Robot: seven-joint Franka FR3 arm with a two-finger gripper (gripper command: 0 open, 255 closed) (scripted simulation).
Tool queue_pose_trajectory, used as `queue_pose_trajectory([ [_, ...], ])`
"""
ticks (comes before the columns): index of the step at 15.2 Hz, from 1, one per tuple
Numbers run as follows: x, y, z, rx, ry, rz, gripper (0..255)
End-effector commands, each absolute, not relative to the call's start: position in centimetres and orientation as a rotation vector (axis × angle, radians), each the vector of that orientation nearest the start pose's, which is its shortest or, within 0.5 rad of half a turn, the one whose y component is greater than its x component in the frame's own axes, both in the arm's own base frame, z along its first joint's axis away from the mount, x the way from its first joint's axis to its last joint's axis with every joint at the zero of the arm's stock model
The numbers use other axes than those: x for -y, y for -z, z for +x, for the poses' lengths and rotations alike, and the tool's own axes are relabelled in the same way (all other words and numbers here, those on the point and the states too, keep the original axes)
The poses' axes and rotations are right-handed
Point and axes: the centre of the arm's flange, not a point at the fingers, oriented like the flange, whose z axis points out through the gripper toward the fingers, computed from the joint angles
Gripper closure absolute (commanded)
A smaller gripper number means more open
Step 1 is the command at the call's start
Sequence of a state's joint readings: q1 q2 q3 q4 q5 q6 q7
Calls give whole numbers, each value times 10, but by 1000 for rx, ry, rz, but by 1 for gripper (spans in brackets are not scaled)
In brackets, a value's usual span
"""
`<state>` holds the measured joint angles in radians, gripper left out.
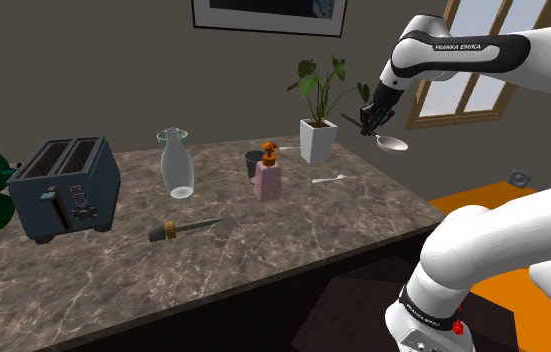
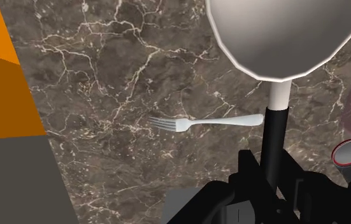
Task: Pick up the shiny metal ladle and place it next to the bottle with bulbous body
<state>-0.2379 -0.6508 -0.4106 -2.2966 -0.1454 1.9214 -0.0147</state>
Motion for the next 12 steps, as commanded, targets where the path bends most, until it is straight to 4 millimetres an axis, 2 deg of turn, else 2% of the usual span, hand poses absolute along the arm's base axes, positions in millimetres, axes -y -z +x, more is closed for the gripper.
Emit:
queue_pose_trajectory([
  [1,271,-595,287,-841,396,-2971,255],
  [12,271,-653,287,-841,396,-2971,255],
])
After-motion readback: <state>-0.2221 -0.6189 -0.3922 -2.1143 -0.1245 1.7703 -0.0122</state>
